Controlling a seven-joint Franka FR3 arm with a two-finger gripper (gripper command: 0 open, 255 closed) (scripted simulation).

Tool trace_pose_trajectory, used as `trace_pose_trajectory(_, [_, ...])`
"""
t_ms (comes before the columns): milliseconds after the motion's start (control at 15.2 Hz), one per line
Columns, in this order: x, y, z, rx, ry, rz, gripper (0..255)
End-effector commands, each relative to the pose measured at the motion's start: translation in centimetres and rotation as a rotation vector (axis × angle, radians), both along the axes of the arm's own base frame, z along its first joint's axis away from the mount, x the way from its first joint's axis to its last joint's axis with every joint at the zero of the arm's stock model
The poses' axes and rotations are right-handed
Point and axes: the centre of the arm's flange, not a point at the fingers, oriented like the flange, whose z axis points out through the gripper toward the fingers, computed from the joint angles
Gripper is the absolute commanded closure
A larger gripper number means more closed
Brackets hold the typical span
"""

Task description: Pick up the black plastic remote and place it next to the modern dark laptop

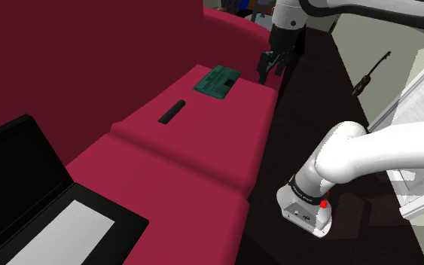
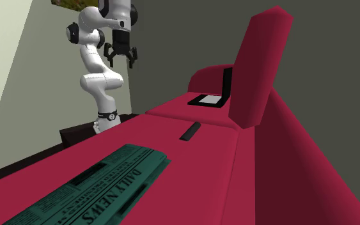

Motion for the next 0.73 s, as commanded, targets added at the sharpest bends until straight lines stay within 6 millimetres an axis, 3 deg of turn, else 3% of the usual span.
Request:
trace_pose_trajectory(0, [0.0, 0.0, 0.0, 0.0, 0.0, 0.0, 0])
trace_pose_trajectory(660, [8.8, 6.0, -7.1, 0.07, 0.023, -0.336, 0])
